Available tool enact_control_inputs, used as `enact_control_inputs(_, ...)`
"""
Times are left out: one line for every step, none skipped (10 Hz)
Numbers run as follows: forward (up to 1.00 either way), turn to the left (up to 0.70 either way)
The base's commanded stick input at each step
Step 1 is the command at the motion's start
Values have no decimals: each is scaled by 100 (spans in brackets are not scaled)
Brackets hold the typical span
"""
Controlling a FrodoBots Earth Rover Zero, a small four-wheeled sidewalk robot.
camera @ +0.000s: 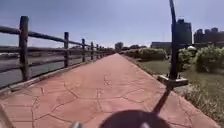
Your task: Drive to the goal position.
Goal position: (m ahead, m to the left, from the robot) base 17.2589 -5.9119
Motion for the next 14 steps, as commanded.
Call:
enact_control_inputs(85, 0)
enact_control_inputs(85, 0)
enact_control_inputs(85, 0)
enact_control_inputs(85, 0)
enact_control_inputs(85, 0)
enact_control_inputs(85, 0)
enact_control_inputs(85, 0)
enact_control_inputs(85, 0)
enact_control_inputs(85, 0)
enact_control_inputs(85, -22)
enact_control_inputs(85, -34)
enact_control_inputs(85, -10)
enact_control_inputs(85, 0)
enact_control_inputs(85, 0)
